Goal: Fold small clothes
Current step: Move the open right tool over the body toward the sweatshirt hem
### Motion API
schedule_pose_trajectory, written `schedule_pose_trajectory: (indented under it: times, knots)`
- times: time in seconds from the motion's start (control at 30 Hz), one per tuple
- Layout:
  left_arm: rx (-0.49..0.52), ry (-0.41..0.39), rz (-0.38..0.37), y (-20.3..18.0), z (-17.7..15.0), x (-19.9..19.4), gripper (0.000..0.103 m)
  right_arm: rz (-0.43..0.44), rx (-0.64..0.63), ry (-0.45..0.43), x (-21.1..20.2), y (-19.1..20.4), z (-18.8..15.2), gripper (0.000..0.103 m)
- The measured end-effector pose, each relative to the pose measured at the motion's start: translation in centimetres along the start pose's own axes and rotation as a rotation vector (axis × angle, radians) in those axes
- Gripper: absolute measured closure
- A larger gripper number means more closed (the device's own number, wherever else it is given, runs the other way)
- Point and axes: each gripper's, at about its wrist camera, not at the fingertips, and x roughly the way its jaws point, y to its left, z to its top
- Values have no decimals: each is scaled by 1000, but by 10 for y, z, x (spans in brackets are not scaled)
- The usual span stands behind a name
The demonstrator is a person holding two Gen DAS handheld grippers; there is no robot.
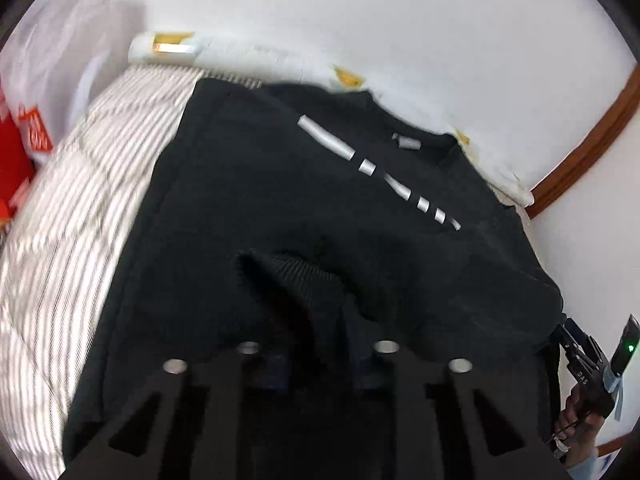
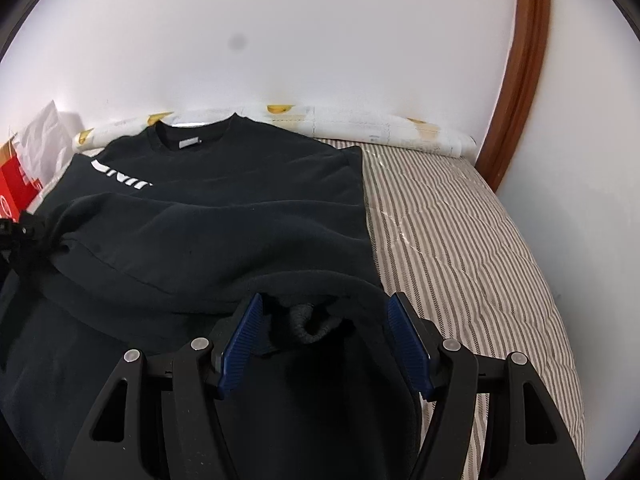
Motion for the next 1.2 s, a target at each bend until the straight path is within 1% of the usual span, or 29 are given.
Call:
schedule_pose_trajectory:
  times: [0.03,0.07,0.1,0.17,0.2,0.23,0.3,0.33,0.43,0.5,0.53,0.63,0.73,0.8,0.83,0.87,0.93,0.97,1.0,1.07,1.13,1.2]
  knots:
    - [9,-18,-7,-2,4,-4,92,0,3,6,5,-1,1,43]
    - [10,-42,-16,-2,9,-11,93,5,11,18,11,-2,3,66]
    - [9,-62,-30,-2,13,-17,93,14,19,18,13,-3,4,77]
    - [12,-122,-55,-1,23,-34,97,33,22,13,14,-3,5,89]
    - [21,-159,-43,1,28,-44,97,39,22,0,10,-4,5,91]
    - [26,-171,-40,3,31,-48,97,45,20,-3,6,-5,3,93]
    - [22,-171,-27,10,34,-49,97,54,4,1,-1,-4,-3,96]
    - [19,-162,-17,14,32,-46,97,43,-8,6,-3,-4,-8,96]
    - [8,-95,-15,21,24,-29,97,42,-32,65,0,-7,-19,95]
    - [10,-57,-2,26,13,-18,97,48,-21,76,-3,-12,-20,95]
    - [12,-48,3,26,9,-15,96,56,-14,66,-6,-14,-17,94]
    - [14,-30,27,31,-4,-16,88,73,-5,17,-17,-11,-2,90]
    - [30,-29,87,31,-9,-24,70,119,-9,-22,-16,1,21,87]
    - [40,-62,114,30,-6,-32,68,127,-19,-36,-7,12,34,86]
    - [42,-77,125,30,-4,-36,65,131,-23,-38,-2,18,38,85]
    - [40,-86,125,30,-2,-38,53,133,-24,-37,4,22,40,84]
    - [35,-113,114,28,5,-42,36,140,-16,-1,24,26,43,84]
    - [42,-127,112,26,8,-42,36,146,-14,21,31,27,41,84]
    - [51,-128,113,23,9,-40,36,141,-22,71,44,31,36,84]
    - [74,-129,127,18,12,-32,36,108,-62,134,57,36,21,84]
    - [99,-120,149,15,12,-22,36,97,-101,107,53,36,11,84]
    - [117,-90,173,15,9,-10,36,97,-132,105,44,36,6,84]
